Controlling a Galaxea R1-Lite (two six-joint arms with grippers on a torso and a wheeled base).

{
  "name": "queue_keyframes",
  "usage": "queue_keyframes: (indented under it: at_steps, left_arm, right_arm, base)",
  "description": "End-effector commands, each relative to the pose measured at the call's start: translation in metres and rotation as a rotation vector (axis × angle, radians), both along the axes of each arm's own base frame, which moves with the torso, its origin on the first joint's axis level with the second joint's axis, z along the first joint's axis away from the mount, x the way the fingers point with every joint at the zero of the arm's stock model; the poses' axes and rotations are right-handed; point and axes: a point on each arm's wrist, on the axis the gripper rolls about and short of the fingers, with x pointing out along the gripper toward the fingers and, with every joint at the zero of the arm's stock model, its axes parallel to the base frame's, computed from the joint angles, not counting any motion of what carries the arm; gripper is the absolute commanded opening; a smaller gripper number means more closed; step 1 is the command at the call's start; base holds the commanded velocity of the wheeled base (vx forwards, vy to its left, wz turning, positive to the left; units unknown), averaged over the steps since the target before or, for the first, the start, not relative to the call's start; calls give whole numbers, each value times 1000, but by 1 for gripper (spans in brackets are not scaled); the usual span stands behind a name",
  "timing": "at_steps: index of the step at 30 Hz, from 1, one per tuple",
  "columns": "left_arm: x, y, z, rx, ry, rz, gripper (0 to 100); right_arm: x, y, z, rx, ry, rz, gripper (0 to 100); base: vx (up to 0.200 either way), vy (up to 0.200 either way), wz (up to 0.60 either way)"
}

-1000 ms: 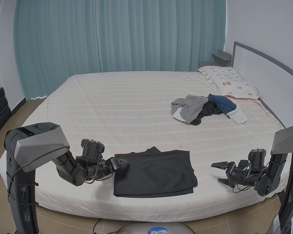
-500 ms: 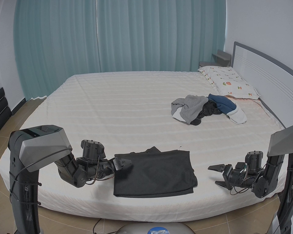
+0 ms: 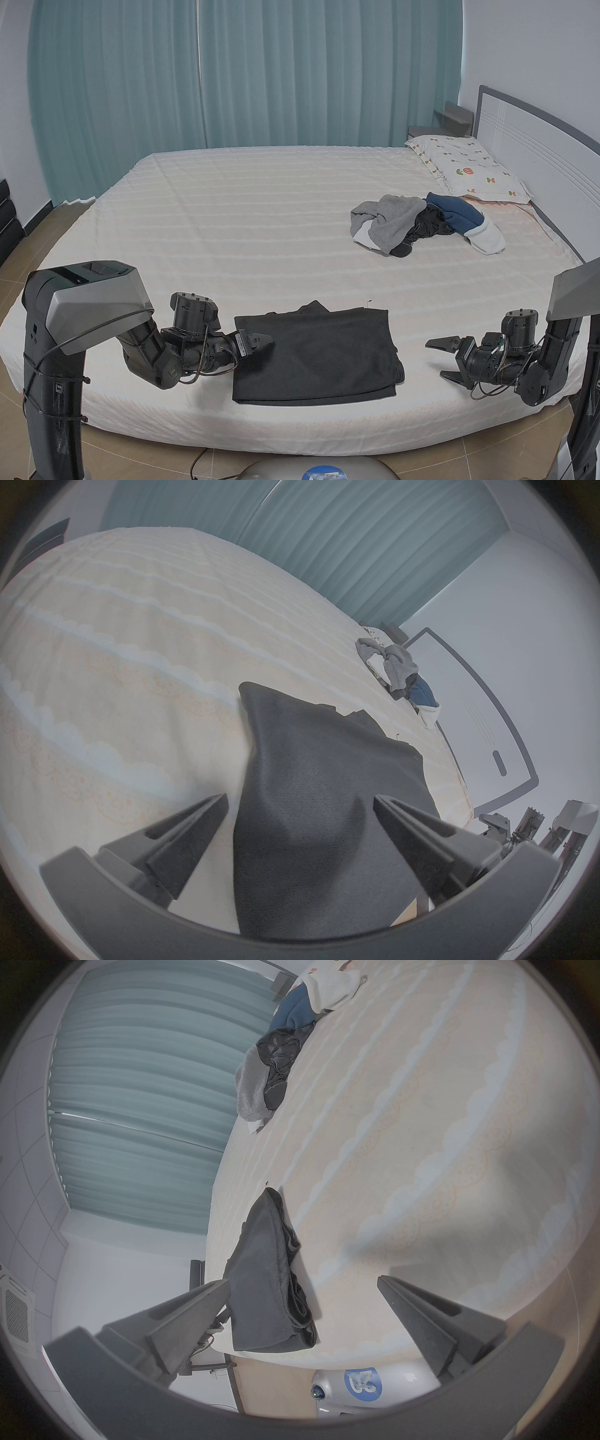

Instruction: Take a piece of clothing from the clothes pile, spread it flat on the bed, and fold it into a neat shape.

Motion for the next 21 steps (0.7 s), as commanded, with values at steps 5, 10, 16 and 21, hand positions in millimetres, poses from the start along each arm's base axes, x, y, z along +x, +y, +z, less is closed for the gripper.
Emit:
queue_keyframes:
  at_steps: [5, 10, 16, 21]
  left_arm:
    - [-1, -1, -3, 4, 9, 2, 0]
    - [0, 0, -2, 26, 1, 37, 0]
    - [-1, 1, -1, 49, -8, 66, 0]
    - [-3, -2, -1, 53, -8, 57, 0]
  right_arm:
    - [0, 0, -1, -2, 2, 1, 100]
    - [-1, 0, -1, -2, 6, 1, 100]
    - [-2, 0, -1, -2, 6, 1, 100]
    - [-2, 1, -2, -4, 9, 3, 100]
  base:
    - [0, 0, 0]
    - [0, 0, 0]
    - [0, 0, 0]
    - [0, 0, 0]
